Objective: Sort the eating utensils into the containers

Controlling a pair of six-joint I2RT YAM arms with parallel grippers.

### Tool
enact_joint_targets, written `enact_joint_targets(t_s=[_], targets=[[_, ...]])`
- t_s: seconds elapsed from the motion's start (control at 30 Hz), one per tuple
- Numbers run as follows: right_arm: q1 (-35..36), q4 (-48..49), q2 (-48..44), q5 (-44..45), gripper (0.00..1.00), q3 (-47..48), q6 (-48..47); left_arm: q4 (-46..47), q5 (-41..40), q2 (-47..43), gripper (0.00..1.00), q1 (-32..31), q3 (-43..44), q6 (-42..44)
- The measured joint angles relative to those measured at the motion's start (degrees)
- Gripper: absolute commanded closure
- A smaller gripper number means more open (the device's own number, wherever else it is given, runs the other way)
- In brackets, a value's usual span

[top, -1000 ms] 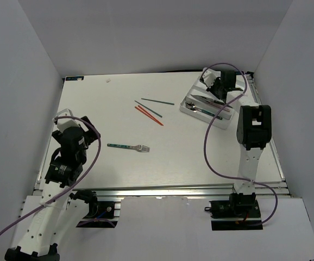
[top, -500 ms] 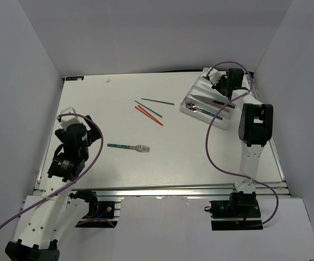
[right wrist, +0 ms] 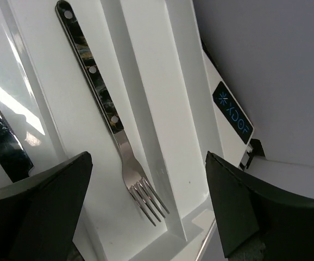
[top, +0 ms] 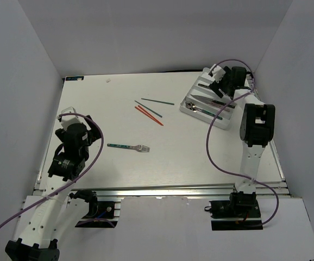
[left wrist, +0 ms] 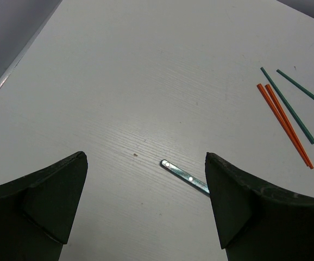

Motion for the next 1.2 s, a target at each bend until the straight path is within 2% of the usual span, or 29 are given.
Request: enact_joint_targets(t_s=[0.1, 0.2, 0.23, 0.33, 0.47, 0.57, 0.67, 0.9, 1.2], targets=[[1.6, -0.8, -3.7, 2.8, 0.11, -0.5, 4.3, 0.0, 0.0, -0.1, 0.02, 0.0, 0.0, 0.0], [7.5, -5.0, -11.3, 9.0, 0.11, -0.3, 12.8, 0.0, -0.4, -0.2, 0.02, 0.0, 0.0, 0.0], [10.3, -7.5, -14.4, 7.6, 0.11, 0.3, 15.2, 0.0, -0.5, -0.3, 0.02, 0.0, 0.0, 0.0], [19.6, -12.3, -22.9, -1.2, 0.21, 1.6, 21.1, -0.3, -1.9, -0.3, 0.02, 0.0, 0.0, -0.1], [35.1, -16.8, -29.1, -5.7, 0.23, 1.3, 24.0, -1.0, -4.3, -1.5, 0.02, 0.1, 0.0, -0.5], [44.9, -21.2, -26.4, -5.3, 0.23, 1.6, 25.2, -1.4, -5.8, -3.3, 0.02, 0.1, 0.0, -0.9], [50.5, -25.9, -19.4, -3.6, 0.22, 1.6, 26.4, -2.3, -8.2, -6.0, 0.02, 0.3, 0.0, -1.7], [58.2, -33.6, -6.1, 4.5, 0.21, 1.6, 26.7, -2.6, -11.0, -12.6, 0.02, 0.5, 0.0, -2.4], [62.0, -34.8, 2.1, 6.1, 0.23, 11.8, 24.3, -2.6, -10.1, -8.5, 0.02, 0.5, 0.0, -2.3]])
